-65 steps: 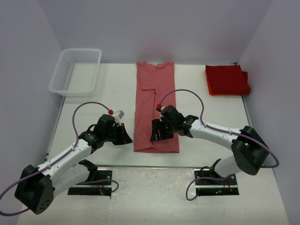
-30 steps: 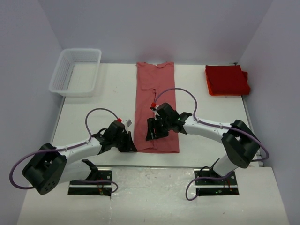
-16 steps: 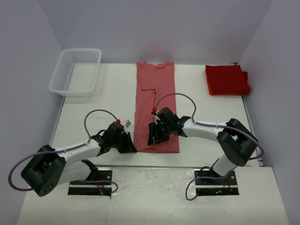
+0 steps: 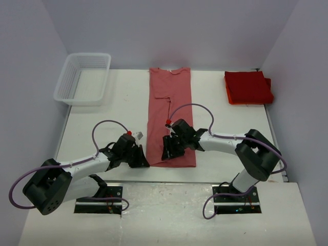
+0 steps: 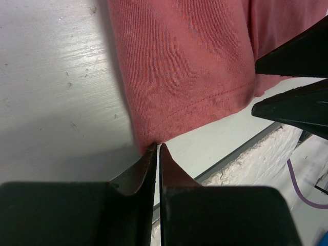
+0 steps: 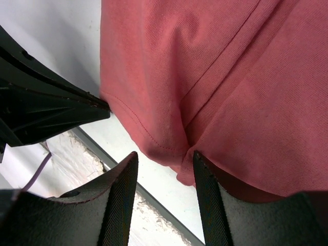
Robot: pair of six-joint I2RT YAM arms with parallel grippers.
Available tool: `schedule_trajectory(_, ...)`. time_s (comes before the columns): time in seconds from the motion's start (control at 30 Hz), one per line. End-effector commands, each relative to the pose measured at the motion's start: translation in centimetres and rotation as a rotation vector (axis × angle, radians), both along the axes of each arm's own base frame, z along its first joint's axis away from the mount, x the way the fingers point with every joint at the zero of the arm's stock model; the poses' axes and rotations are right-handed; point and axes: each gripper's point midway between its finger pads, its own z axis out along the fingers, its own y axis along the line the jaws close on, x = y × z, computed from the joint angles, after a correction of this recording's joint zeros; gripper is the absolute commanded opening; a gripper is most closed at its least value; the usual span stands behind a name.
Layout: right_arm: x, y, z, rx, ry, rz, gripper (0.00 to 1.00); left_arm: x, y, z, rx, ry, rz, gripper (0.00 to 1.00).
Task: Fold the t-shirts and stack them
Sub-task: Rotate the tshirt 90 degrees
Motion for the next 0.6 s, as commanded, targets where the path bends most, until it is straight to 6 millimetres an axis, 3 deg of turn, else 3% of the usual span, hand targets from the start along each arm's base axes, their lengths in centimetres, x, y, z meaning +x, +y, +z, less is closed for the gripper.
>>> schedule_trajectory(0.0,0.0,0.9,1.3,0.041,-0.022,0.01,0.48,-0.2,0.2,-0.3,0.009,0.003,0.005,0.05)
schedule_trajectory(0.57,0.3,1.1,3.0,0.027,-0.06,0.015,0.48,-0.5,0.2,-0.7,0.004,0.01,-0.004,0.05)
